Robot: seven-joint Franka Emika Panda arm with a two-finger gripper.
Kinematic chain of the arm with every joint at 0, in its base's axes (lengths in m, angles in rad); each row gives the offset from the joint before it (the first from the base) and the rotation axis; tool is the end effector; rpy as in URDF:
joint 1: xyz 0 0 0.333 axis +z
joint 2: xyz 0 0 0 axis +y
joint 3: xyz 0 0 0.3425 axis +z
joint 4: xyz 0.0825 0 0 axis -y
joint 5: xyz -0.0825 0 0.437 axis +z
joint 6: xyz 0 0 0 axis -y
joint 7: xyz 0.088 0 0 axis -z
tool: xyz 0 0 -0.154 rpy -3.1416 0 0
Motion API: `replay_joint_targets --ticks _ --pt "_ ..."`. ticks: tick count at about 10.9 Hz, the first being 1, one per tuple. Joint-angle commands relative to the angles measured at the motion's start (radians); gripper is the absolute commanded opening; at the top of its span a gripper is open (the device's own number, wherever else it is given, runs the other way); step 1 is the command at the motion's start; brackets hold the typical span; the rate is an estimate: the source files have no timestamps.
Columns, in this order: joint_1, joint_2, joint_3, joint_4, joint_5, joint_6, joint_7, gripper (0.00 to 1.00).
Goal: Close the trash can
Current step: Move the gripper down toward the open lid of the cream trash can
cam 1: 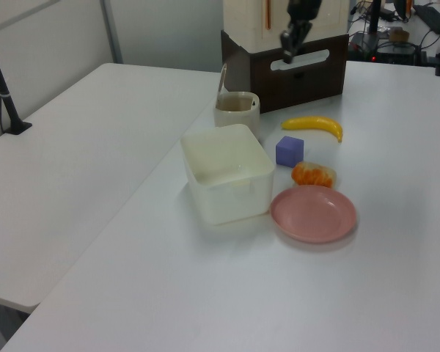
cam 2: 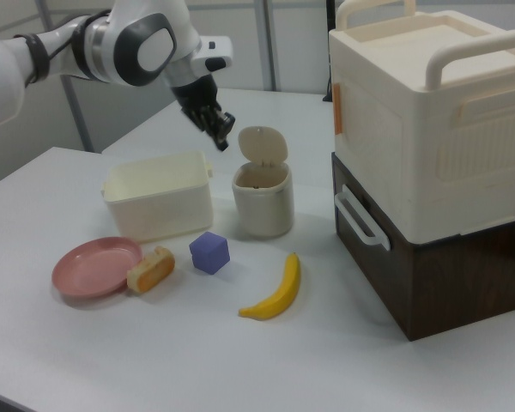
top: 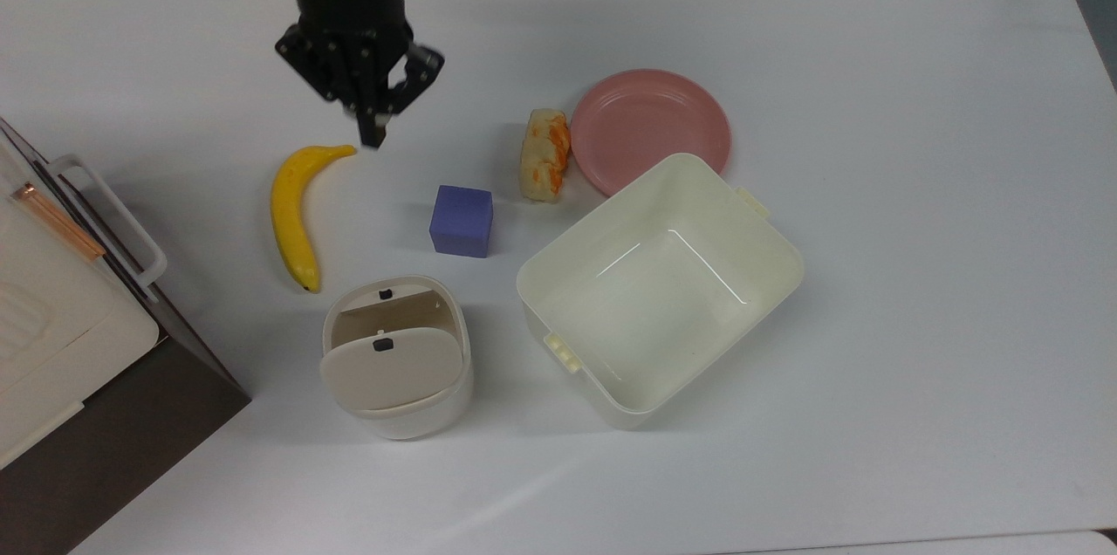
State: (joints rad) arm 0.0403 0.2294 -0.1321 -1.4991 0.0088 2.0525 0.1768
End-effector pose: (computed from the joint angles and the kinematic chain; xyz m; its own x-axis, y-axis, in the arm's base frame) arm 0.7326 -0.0577 0.5439 0.9137 -0.2520 0.3189 -0.2543 -0.9665 -0.0354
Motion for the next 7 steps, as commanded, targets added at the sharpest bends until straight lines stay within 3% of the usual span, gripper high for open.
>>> replay_joint_targets --ticks 1,4,7 --pt "0.006 0.106 -0.009 0.098 -0.039 0.203 0.34 0.0" --pt "0.006 0.258 -0.009 0.244 -0.165 0.285 0.674 0.0" --pt "0.013 0.343 -0.009 0.348 -0.196 0.287 0.795 0.0"
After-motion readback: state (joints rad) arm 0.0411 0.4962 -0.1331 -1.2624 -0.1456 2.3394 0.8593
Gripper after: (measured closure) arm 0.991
